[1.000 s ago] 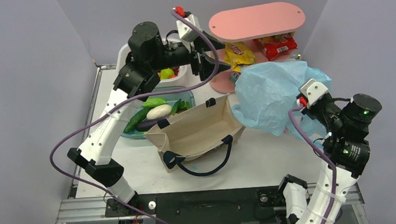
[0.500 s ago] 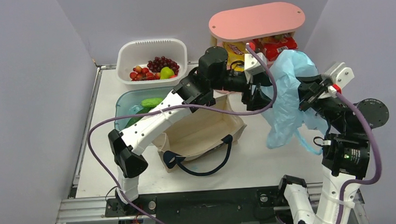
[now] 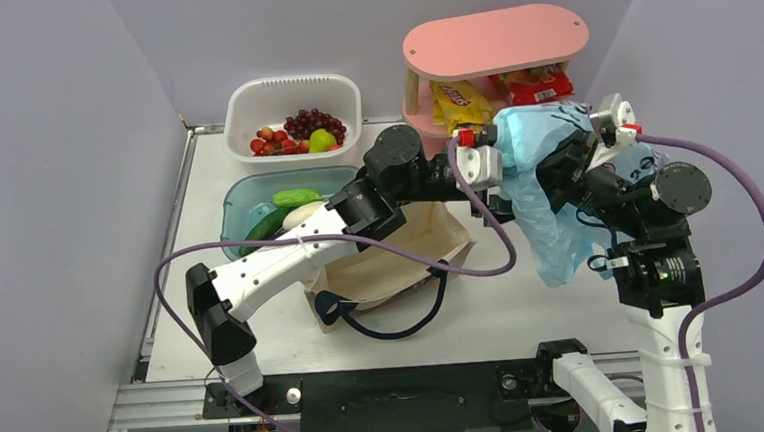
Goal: Untie the knot of the grocery bags and take out the mixed food
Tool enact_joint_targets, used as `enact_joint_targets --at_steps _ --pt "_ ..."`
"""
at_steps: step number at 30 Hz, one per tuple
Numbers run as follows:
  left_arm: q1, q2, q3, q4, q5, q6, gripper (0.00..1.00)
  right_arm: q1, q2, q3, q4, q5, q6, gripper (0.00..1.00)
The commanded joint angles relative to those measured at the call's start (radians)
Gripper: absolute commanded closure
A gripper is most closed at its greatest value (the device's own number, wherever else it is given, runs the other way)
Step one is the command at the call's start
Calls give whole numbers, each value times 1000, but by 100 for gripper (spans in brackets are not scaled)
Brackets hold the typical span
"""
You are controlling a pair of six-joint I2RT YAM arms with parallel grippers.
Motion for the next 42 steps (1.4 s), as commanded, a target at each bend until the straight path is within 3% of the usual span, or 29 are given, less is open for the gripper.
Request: enact_joint_targets --at_steps 1,5,10,13,19,23,29,33,37,42 --pt "-84 -142 -53 43 23 314 53 45 67 -10 -26 -44 107 100" --pt "-95 -181 -85 -69 -40 358 86 49 71 4 -18 -62 121 96" --pt "-55 -294 -230 -123 -126 354 99 24 94 95 -124 -92 80 83" --pt "-11 -385 -313 -165 -150 321 100 -63 119 168 -224 -142 43 67" --pt "107 -531 -396 -348 -136 250 100 -223 163 227 -230 -199 85 50" --pt "159 -642 -499 -494 -109 273 100 -229 181 215 -229 -161 87 44" --pt "230 -754 -690 -638 -205 340 100 -228 174 165 -217 -133 82 41" --pt "232 -711 -760 -753 -264 492 100 -217 172 127 -142 -134 142 37" --pt "235 -560 -707 -900 -308 604 100 -208 173 114 -123 -124 158 35" --pt "232 -418 -666 -959 -290 674 100 -204 162 98 -125 -118 160 32"
